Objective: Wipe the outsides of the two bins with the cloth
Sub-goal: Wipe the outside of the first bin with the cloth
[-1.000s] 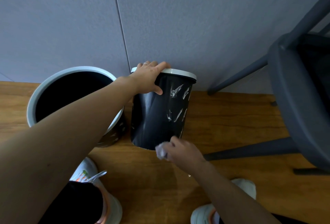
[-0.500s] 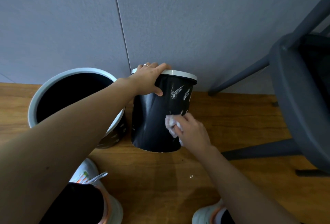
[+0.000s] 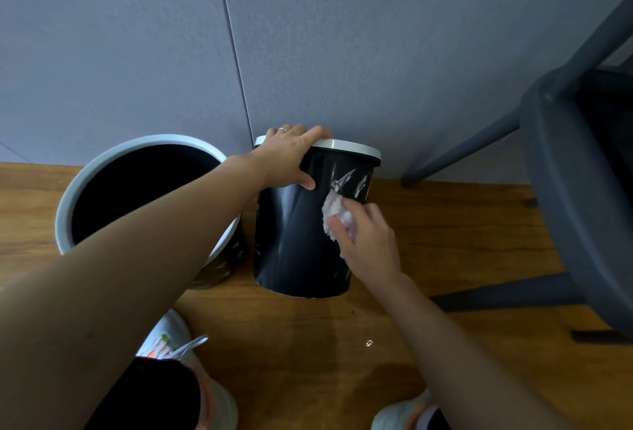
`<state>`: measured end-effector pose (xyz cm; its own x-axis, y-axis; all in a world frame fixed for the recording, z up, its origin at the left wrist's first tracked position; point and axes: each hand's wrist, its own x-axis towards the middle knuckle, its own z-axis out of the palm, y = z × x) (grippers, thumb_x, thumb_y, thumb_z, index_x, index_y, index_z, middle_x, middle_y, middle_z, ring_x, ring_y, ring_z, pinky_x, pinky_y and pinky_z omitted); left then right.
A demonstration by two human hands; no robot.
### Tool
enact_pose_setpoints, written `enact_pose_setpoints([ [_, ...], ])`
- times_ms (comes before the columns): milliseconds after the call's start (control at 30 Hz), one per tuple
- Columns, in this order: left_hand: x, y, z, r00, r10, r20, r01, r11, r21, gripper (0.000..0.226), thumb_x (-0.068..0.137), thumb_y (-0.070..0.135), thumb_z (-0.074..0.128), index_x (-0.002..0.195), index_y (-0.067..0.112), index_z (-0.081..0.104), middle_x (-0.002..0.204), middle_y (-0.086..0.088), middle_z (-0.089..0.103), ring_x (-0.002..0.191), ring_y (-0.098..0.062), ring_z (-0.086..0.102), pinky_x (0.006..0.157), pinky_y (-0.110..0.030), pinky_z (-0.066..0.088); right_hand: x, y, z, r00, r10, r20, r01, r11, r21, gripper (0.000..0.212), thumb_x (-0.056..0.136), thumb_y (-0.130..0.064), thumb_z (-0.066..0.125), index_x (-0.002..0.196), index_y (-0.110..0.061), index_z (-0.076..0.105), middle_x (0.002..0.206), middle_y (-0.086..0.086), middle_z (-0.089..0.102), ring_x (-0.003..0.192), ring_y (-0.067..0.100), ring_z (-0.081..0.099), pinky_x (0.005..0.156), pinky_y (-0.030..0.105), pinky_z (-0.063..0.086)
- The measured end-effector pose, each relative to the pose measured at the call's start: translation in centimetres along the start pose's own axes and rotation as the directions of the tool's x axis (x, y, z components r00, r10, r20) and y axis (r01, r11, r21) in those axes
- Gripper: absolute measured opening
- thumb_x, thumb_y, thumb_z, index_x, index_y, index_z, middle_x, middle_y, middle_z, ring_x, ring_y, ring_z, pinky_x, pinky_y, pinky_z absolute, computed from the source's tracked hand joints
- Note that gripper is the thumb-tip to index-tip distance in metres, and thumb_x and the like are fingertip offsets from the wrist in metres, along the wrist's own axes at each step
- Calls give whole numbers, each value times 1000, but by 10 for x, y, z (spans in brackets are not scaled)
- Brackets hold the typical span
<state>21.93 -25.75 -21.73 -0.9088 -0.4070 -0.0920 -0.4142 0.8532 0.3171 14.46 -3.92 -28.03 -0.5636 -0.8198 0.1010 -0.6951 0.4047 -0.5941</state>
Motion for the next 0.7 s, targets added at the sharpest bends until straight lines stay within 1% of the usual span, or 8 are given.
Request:
enact_pose_setpoints([
  [67, 0, 0, 0, 1000, 3, -4, -3, 1000, 5, 85, 68, 40, 82, 137, 33, 32, 123, -7, 50, 116, -31, 43, 101, -47, 29, -12, -1, 7, 999, 21, -33, -19, 998, 59, 33, 99, -43, 44, 127, -28, 55, 104, -5, 50, 88, 12, 53, 67, 27, 48],
  [167, 0, 1, 1, 1000, 12, -5, -12, 1000, 10, 85, 68, 40, 82, 136, 33, 32, 122, -7, 50, 115, -31, 44, 100, -47, 30, -18, -6, 16, 995, 72, -74, -69, 997, 38, 27, 98, -37, 49, 122, -27, 57, 100, -5, 51, 85, 11, 53, 65, 27, 47],
  [367, 0, 0, 1, 1000, 13, -9, -12, 1000, 4, 86, 68, 39, 82, 137, 33, 31, 121, -7, 50, 114, -31, 43, 99, -47, 30, -16, -10, 14, 999, 42, -13, -42, 998, 49, 22, 95, -33, 55, 116, -27, 56, 99, -5, 52, 84, 10, 54, 62, 25, 50],
  [433, 0, 1, 1, 1000, 3, -16, -3, 1000, 5, 86, 67, 40, 82, 138, 33, 32, 120, -7, 51, 114, -31, 43, 98, -46, 30, -1, -9, 6, 999, 40, -34, -38, 998, 57, 21, 95, -33, 53, 115, -27, 55, 100, -4, 53, 83, 10, 54, 58, 21, 47],
  [500, -1, 1, 1, 1000, 8, -12, -8, 1000, 4, 85, 67, 40, 82, 136, 32, 33, 119, -7, 51, 113, -30, 44, 98, -46, 31, 19, -10, -4, 993, 72, -88, -67, 996, 59, 19, 96, -34, 53, 114, -27, 55, 98, -4, 52, 82, 10, 51, 55, 16, 37],
  [567, 0, 0, 1, 1000, 17, -8, -16, 1000, 10, 84, 67, 40, 82, 136, 32, 33, 119, -6, 51, 113, -30, 44, 98, -47, 31, 35, -10, -11, 988, 74, -133, -71, 997, 28, 20, 95, -34, 54, 113, -26, 57, 97, -2, 53, 82, 12, 50, 54, 16, 32],
  [633, 0, -1, 1, 1000, 15, -9, -15, 1000, 11, 84, 67, 40, 82, 135, 33, 33, 118, -6, 51, 113, -30, 44, 98, -47, 31, 37, -11, -13, 993, 23, -117, -25, 999, -21, 22, 95, -34, 54, 115, -24, 57, 99, -1, 54, 83, 13, 51, 55, 19, 38],
  [700, 1, -2, 1, 1000, 18, -9, -18, 1000, 6, 84, 67, 40, 82, 135, 33, 33, 117, -6, 51, 112, -30, 44, 98, -47, 32, 27, -9, -10, 998, -53, -37, 51, 997, -62, 22, 96, -33, 53, 115, -24, 57, 101, -1, 54, 83, 12, 53, 60, 24, 48],
])
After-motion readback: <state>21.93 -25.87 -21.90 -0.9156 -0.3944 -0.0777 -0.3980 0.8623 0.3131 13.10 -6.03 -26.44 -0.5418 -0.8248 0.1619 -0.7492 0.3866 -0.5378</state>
